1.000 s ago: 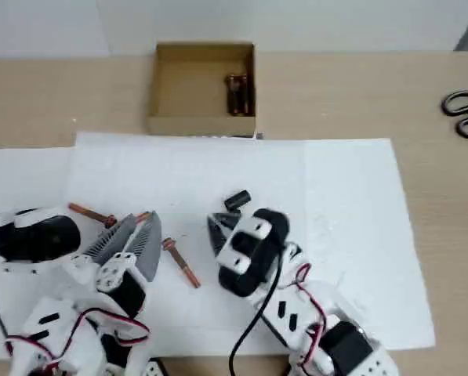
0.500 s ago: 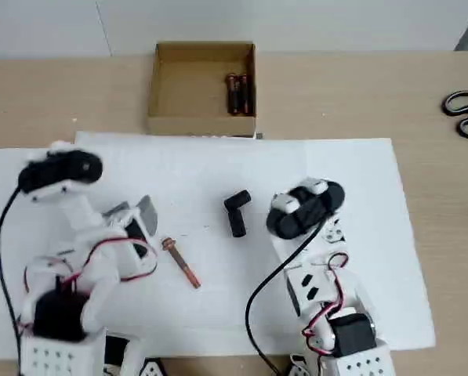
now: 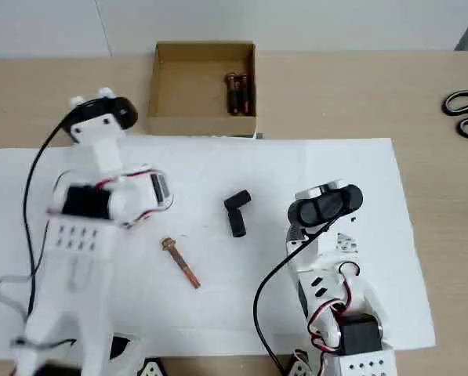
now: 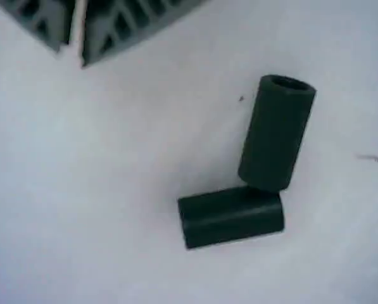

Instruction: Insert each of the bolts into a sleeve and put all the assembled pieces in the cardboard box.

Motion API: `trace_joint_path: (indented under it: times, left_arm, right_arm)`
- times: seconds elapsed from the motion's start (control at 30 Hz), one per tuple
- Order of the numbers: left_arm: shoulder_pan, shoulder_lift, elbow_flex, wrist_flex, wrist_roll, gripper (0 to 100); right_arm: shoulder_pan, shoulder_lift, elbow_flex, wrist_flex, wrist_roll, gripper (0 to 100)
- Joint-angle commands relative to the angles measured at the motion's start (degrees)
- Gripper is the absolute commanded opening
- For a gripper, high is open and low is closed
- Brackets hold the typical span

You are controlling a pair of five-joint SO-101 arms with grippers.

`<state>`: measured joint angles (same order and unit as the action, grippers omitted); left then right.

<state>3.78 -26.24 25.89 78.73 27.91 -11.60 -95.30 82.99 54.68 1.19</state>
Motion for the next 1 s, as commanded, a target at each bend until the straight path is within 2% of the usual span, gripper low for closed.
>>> trace_joint_path:
  times: [0.0,0.2,0.4,0.73,0.83,0.97]
  left_arm:
    - [-0.44,7.65,-5.05,0.26,-0.26,11]
    - [-2.9,16.44,-9.71,0.18,0.0,10]
    - [-5.36,20.84,-10.42,0.18,-0.26,1]
    - [-7.12,22.07,-10.51,4.75,-0.26,0]
    - [-9.76,22.07,-10.51,5.8,-0.26,0]
    - [-14.15,22.07,-11.47,6.07,-0.26,0]
  right_arm:
    - [0.57,0.22,-2.73,0.22,-1.14,0.4]
    - [0.57,0.22,-2.73,0.13,-3.43,0.4]
    - [0.31,0.22,-3.08,3.12,-5.27,0.4]
    - [0.31,0.84,-6.33,3.56,-5.89,0.4]
    - [0.31,6.2,-10.46,3.56,-5.98,0.4]
    - [0.22,20.53,-18.9,1.71,-6.24,0.4]
